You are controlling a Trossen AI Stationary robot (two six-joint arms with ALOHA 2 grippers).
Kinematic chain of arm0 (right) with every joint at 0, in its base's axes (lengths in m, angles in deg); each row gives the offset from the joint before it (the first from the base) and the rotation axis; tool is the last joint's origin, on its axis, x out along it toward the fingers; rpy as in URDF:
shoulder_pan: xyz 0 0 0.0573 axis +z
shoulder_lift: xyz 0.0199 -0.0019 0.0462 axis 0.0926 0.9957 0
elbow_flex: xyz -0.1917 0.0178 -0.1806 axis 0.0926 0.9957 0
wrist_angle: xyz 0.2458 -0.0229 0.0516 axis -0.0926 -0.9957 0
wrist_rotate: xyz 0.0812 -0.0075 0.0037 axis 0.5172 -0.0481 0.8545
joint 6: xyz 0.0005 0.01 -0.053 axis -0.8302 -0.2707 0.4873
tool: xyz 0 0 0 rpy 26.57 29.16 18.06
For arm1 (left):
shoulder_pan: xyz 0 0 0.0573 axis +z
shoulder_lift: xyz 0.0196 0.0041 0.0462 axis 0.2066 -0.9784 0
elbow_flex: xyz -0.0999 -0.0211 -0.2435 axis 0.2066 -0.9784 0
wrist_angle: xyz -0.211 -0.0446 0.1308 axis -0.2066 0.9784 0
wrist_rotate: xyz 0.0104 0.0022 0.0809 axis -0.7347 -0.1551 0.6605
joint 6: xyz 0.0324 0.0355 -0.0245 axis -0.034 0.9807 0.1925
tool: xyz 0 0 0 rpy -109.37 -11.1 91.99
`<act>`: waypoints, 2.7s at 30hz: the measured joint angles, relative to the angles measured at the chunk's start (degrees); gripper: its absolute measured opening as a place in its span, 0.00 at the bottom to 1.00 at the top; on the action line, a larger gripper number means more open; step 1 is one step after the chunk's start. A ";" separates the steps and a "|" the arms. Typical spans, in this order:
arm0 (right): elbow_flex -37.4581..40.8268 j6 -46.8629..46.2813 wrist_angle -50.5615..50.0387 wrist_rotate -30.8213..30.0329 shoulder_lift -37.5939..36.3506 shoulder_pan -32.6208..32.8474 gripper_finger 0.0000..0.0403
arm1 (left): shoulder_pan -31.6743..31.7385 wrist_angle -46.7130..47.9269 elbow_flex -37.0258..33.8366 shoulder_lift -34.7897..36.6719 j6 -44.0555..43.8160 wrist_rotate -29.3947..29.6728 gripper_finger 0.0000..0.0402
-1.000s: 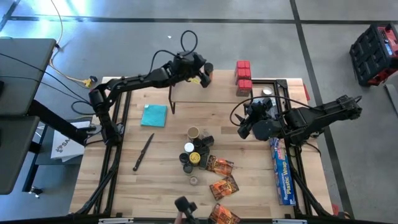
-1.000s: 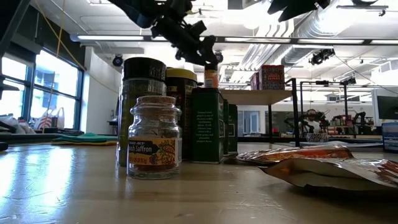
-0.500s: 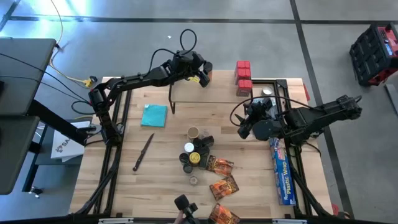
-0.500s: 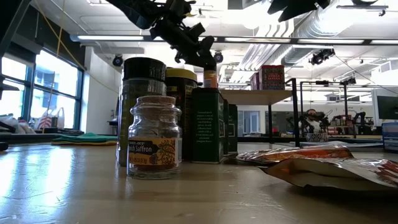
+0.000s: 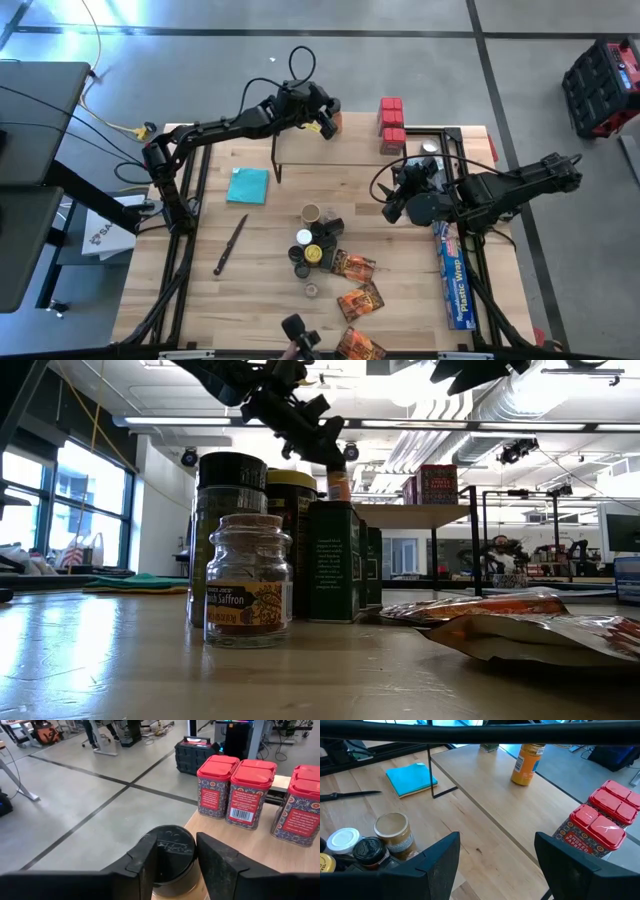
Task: Shelf spices
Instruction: Move the black seasoning bottle to the right side of the green seasoning bottle
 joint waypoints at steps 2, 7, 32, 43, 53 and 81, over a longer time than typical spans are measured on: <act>0.01 0.03 0.00 0.00 0.00 0.00 0.62 | -0.24 0.01 0.00 0.00 0.32 0.01 0.32; 0.01 0.03 0.00 0.01 0.00 0.00 0.62 | -1.02 0.04 0.00 0.00 1.27 -0.01 0.32; 0.01 -0.08 0.00 0.26 0.00 0.00 0.62 | -2.24 0.41 -0.04 0.00 3.81 1.83 0.67; 0.01 -0.07 0.00 0.26 0.00 0.00 0.62 | -4.02 -1.13 -0.13 -0.09 4.34 1.41 0.67; 0.00 -0.04 0.00 0.26 0.00 0.00 0.62 | -3.75 -2.95 -0.13 0.11 5.40 6.46 0.67; -0.01 0.03 0.00 0.26 0.00 0.00 0.62 | -0.73 -0.94 -0.13 -0.11 -0.86 -4.37 0.67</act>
